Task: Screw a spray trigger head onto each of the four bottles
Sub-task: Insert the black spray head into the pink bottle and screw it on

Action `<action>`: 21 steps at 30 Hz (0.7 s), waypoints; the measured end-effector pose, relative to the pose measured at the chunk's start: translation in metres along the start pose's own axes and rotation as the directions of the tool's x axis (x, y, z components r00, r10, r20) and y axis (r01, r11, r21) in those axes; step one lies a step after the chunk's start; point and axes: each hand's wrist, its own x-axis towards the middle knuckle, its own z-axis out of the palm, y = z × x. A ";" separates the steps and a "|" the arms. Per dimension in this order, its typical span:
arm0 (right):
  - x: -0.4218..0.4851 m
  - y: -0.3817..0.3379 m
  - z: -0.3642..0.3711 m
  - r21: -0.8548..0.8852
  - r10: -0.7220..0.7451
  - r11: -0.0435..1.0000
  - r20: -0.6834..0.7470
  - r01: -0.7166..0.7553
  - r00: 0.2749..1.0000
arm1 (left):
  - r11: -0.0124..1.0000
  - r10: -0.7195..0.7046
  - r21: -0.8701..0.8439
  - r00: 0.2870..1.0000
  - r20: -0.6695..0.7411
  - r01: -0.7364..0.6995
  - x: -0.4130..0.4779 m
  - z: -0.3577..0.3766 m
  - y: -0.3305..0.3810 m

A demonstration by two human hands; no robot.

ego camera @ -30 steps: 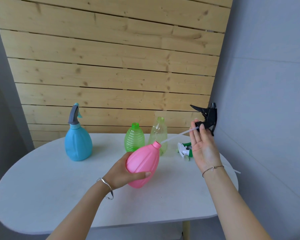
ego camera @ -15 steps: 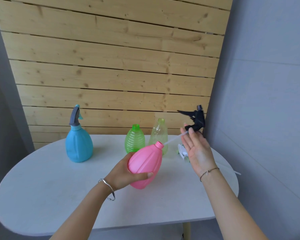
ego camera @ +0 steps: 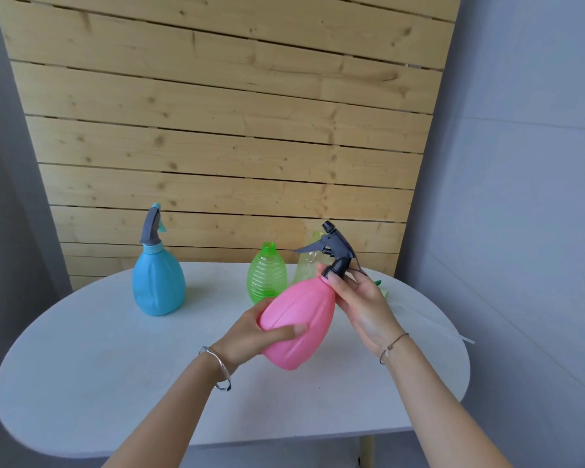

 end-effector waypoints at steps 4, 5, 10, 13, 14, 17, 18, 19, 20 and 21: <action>-0.001 -0.008 0.000 0.047 -0.010 0.999 0.062 0.008 0.998 | 0.973 -0.075 -0.211 0.993 0.091 0.093 0.000 0.002 0.001; 0.000 -0.010 0.000 0.036 -0.020 0.999 0.045 0.019 0.999 | 0.965 -0.078 -0.244 0.993 0.090 0.098 0.001 0.002 0.000; 0.003 -0.001 -0.001 -0.040 -0.077 0.997 -0.140 0.072 0.987 | 0.862 -0.083 -0.504 0.995 -0.052 0.046 0.014 0.007 -0.003; 0.003 0.002 -0.002 -0.058 -0.081 0.996 -0.204 0.070 0.976 | 0.883 -0.120 -0.463 0.991 -0.055 0.081 0.014 0.011 -0.001; 0.003 0.001 -0.003 -0.065 -0.079 0.996 -0.227 0.066 0.971 | 0.904 -0.094 -0.422 0.995 -0.042 0.068 0.013 0.011 -0.001; 0.002 0.001 -0.008 -0.055 -0.038 0.998 -0.277 0.023 0.960 | 0.932 0.059 -0.354 0.997 -0.057 -0.075 0.014 0.001 0.000; 0.001 0.002 -0.008 -0.040 -0.020 0.999 -0.270 0.010 0.963 | 0.930 0.088 -0.356 0.996 -0.035 -0.094 0.014 -0.001 0.001; 0.001 0.002 -0.007 -0.033 -0.009 0.999 -0.260 0.000 0.966 | 0.926 0.077 -0.369 0.997 -0.003 -0.073 0.014 -0.002 0.001; 0.000 0.002 -0.005 -0.032 -0.005 0.999 -0.249 -0.003 0.968 | 0.925 0.031 -0.379 0.999 0.022 -0.021 0.012 -0.002 0.002; 0.000 0.001 -0.003 -0.034 -0.006 0.999 -0.241 -0.002 0.970 | 0.928 -0.046 -0.368 0.998 0.032 0.054 0.010 -0.001 0.005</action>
